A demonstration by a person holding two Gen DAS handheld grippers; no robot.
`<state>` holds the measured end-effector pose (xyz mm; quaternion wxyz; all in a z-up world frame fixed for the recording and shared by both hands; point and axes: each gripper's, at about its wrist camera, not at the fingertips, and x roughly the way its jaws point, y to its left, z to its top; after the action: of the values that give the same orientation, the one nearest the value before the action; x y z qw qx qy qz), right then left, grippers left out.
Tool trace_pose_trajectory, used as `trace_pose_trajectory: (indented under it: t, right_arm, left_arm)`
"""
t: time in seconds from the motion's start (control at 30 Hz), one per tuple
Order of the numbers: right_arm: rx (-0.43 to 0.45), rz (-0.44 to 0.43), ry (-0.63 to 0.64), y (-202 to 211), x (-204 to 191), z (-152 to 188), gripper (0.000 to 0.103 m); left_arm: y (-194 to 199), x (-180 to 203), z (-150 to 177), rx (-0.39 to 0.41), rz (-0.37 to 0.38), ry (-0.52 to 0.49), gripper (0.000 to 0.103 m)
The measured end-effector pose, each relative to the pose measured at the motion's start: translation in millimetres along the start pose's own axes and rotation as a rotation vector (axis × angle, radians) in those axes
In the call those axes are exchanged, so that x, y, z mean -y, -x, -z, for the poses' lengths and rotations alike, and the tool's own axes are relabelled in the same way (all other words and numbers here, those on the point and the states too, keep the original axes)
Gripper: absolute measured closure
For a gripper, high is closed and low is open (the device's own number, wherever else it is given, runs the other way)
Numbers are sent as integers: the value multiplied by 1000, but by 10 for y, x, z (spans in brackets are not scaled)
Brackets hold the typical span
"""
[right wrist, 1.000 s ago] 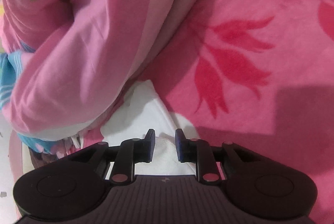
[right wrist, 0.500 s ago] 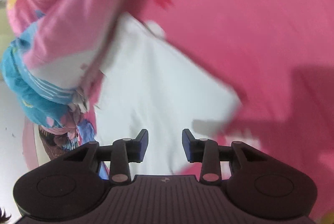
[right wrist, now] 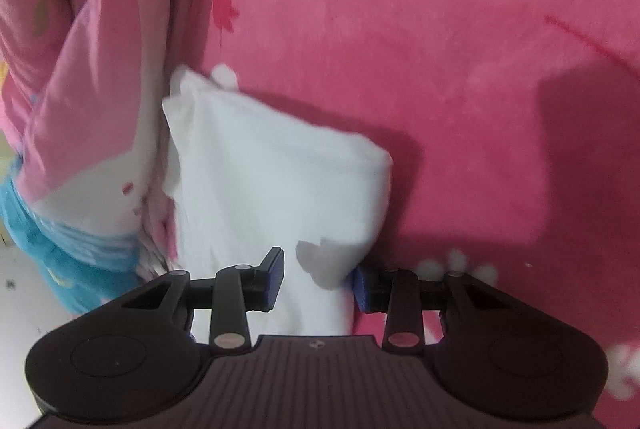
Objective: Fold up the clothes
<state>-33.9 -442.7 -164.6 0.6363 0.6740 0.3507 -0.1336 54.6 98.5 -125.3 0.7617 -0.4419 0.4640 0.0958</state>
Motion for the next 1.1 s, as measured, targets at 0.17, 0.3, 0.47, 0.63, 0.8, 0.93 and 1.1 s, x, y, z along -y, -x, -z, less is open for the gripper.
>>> trace_pose_trajectory:
  t: [0.17, 0.3, 0.47, 0.63, 0.8, 0.93, 1.1]
  right_arm:
    - [38, 12, 44, -103, -81, 52, 88]
    - [44, 74, 162, -55, -192, 35, 97]
    - [66, 91, 254, 148, -414, 154, 98]
    - [62, 83, 264, 330, -453, 266, 98]
    - [45, 111, 251, 613, -305, 426, 98]
    - [19, 169, 229, 926, -79, 561, 98]
    - [-35, 254, 212, 1210, 210, 676, 98]
  left_arm:
    - [-2, 79, 38, 53, -61, -58, 66]
    - [93, 134, 50, 75, -104, -133, 92]
    - [329, 283, 37, 110, -90, -208, 94]
    - [540, 305, 16, 123, -71, -235, 94]
    - [758, 175, 119, 84, -86, -239, 94]
    - [974, -61, 318, 15, -121, -230, 94]
    - [1101, -328, 559, -60, -186, -226, 93]
